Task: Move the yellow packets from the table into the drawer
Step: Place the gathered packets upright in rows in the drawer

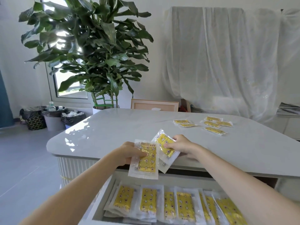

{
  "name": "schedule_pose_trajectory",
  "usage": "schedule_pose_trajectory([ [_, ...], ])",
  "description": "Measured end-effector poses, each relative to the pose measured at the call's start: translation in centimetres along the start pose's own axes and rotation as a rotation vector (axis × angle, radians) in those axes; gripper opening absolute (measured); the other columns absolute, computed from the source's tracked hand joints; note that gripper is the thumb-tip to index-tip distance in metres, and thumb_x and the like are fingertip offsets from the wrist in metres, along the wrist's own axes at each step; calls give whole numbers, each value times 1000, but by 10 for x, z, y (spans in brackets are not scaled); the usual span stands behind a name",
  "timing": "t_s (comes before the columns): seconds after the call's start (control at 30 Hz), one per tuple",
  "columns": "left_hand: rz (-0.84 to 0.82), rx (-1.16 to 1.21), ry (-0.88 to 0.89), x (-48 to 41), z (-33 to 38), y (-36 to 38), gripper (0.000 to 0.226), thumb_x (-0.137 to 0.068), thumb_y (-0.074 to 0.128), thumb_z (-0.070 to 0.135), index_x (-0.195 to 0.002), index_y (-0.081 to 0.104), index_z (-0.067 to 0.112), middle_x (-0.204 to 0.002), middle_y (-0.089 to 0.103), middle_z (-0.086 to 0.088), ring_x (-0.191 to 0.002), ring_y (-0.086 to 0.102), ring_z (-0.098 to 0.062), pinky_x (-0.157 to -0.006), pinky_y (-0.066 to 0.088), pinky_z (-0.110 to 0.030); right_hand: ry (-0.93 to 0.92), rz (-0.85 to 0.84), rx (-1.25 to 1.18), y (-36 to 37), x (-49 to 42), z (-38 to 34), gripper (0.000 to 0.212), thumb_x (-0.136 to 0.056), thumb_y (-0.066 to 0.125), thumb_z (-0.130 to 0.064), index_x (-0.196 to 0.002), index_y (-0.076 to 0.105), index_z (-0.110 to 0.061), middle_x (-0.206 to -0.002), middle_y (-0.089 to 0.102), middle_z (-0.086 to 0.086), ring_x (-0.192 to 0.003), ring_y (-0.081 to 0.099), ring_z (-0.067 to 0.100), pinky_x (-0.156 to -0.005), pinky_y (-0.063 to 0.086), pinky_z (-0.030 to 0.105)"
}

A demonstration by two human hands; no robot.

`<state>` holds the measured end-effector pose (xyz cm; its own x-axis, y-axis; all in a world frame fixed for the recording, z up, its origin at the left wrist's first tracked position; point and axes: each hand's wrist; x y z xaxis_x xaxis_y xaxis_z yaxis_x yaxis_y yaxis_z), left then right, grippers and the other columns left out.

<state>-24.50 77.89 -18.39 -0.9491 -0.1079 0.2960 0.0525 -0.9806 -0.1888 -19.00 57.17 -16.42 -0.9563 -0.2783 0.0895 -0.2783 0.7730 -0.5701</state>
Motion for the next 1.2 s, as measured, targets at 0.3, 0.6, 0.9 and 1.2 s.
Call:
schedule_pose_trajectory([
  [0.3,-237,-226,-79,61,-19,-14,52,-77,77,13,-122,56,-3,-120,65,-19,-106,65,-30,-97,51,-41,174,-416,149,-2,75,5,27,-88,68,-20,-108,65,-2,-89,63,6,-71,64,14,-58,56,24],
  [0.6,-130,-535,-356,45,-68,-9,48,-85,68,10,-128,49,2,-122,63,-9,-107,65,-25,-94,53,-39,463,-434,-3,-2,88,77,10,-91,63,-11,-97,63,-3,-85,69,6,-75,69,16,-70,60,29],
  [0.9,169,-650,-324,7,-97,11,25,-92,57,10,-115,47,5,-110,58,-9,-108,62,-20,-95,52,-30,612,-288,-281,20,58,114,11,-93,58,-5,-104,59,-3,-80,72,11,-67,70,20,-72,57,31],
  [1.2,329,-934,-252,2,-111,25,60,-91,49,12,-144,24,1,-143,34,-20,-128,41,-31,-102,43,-37,669,-114,-522,35,40,121,8,-94,52,1,-102,53,-1,-95,64,17,-76,64,27,-74,56,37],
])
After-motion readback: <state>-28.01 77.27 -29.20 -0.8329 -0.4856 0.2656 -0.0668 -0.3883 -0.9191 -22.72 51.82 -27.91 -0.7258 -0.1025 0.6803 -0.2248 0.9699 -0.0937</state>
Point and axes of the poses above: each hand's wrist, its own x-axis away from the middle knuckle, its own y-axis out of the palm, z = x × y
